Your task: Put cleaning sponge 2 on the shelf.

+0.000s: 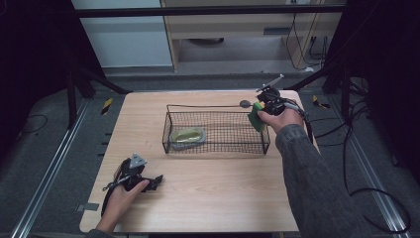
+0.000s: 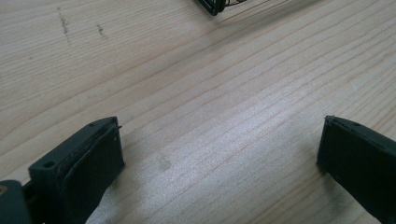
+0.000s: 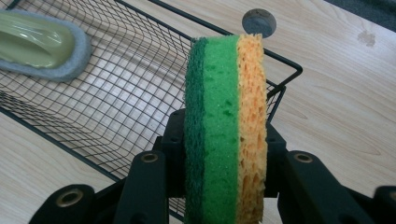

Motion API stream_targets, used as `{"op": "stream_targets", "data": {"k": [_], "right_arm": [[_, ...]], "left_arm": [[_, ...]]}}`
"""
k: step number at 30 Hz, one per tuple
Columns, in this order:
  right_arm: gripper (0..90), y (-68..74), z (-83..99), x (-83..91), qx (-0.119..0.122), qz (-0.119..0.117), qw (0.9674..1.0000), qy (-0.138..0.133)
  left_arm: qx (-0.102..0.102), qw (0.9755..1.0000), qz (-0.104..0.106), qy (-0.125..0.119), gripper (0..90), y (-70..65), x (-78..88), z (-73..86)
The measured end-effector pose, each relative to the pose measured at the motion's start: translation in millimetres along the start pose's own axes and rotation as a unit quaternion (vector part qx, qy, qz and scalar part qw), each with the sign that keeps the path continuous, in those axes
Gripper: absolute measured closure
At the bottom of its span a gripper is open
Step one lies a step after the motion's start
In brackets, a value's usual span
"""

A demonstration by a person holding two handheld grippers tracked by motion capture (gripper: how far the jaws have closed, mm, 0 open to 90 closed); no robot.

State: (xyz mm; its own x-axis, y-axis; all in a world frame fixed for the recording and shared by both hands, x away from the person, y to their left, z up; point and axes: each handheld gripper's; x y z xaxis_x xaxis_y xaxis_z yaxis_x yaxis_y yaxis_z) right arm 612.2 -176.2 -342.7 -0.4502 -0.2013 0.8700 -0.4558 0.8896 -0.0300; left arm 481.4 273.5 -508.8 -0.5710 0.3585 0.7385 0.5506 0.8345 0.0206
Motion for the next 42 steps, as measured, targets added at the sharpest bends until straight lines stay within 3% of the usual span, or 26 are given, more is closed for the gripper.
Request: {"op": "stream_targets", "data": {"k": [22, 42], "right_arm": [[64.5, -9.7, 7.8, -23.0, -0.003, 0.008, 0.9997, 0.025], [64.4, -6.2, 11.7, -49.0, -0.001, 0.011, 0.9988, 0.048]], "left_arm": [[0.000, 1.0000, 0.001, 0.000, 0.0, 0.1, 0.0, -0.1], [-0.001, 1.0000, 0.001, 0.000, 0.0, 0.3, -0.1, -0.1]]}}
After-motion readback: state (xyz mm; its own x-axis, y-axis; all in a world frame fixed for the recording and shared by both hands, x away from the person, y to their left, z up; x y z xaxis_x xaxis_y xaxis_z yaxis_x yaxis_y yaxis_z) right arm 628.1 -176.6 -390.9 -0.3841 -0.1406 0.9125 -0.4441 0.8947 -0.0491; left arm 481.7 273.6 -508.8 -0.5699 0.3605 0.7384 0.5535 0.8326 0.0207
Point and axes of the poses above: each handheld gripper's, and its own axes: x roughly backward along the jaws, z roughly out of its underside, y roughly to its left, and after that the axes turned 3 degrees about y, right-handed
